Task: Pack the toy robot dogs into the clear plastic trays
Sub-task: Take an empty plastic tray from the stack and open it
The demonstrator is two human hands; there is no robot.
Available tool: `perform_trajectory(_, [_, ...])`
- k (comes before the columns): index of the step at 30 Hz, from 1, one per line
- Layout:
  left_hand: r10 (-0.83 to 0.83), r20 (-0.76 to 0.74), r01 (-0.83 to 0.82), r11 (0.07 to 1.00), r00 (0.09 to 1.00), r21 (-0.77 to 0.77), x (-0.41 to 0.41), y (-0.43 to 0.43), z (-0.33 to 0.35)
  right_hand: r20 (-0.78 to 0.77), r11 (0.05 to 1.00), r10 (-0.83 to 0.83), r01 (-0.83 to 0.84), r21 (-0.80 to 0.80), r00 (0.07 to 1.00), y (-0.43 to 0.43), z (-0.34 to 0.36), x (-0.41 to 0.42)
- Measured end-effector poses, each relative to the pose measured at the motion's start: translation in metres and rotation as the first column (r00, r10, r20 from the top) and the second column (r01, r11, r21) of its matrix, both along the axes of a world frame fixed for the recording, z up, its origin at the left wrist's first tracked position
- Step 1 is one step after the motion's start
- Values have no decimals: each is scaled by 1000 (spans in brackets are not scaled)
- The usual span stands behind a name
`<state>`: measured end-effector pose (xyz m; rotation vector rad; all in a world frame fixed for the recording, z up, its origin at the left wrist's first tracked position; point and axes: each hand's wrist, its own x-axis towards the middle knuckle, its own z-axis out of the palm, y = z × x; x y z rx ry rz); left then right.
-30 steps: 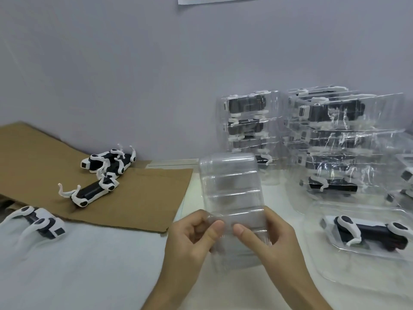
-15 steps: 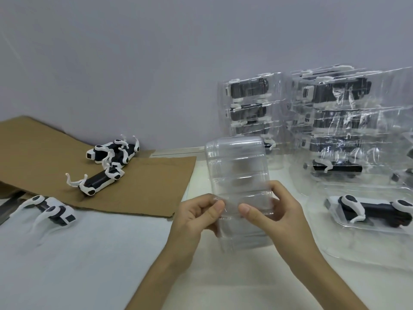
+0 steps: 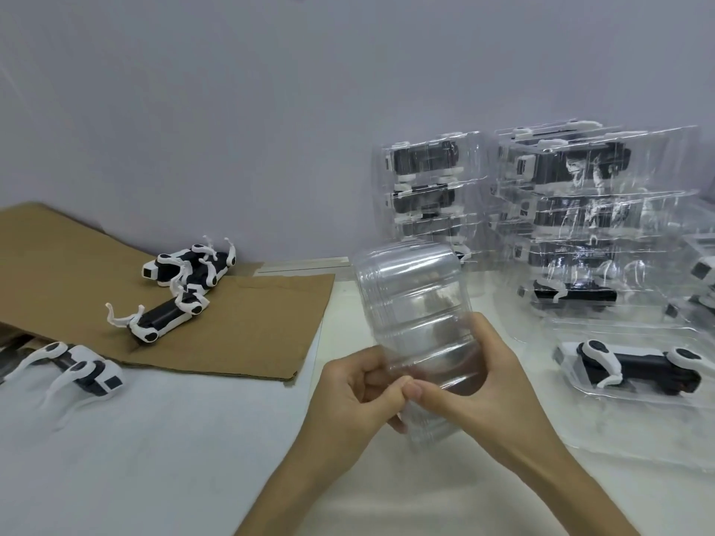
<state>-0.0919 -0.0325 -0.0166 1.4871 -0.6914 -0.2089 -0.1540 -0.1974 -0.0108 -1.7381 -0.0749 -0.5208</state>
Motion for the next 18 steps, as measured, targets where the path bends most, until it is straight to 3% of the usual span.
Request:
perform_trajectory(4, [32,17,-32,999,999,-35,-1,-3,-3,-8,1000,20,-20,-13,1000,-2,0,1])
perform_trajectory(8, [35,68,-37,999,997,28,-1,-2,-8,-12,998,11,-12,-66,1000,-2,-2,-1])
perform_trajectory(14, [58,238,-96,984,970,148,0,-5,-19,147,963,-162,189,-193,976,4,-7,1])
perform_trajectory(18, [38,225,-78,982,974,172,3,-3,-18,161,974,-67,100,-202,985,1,-7,1])
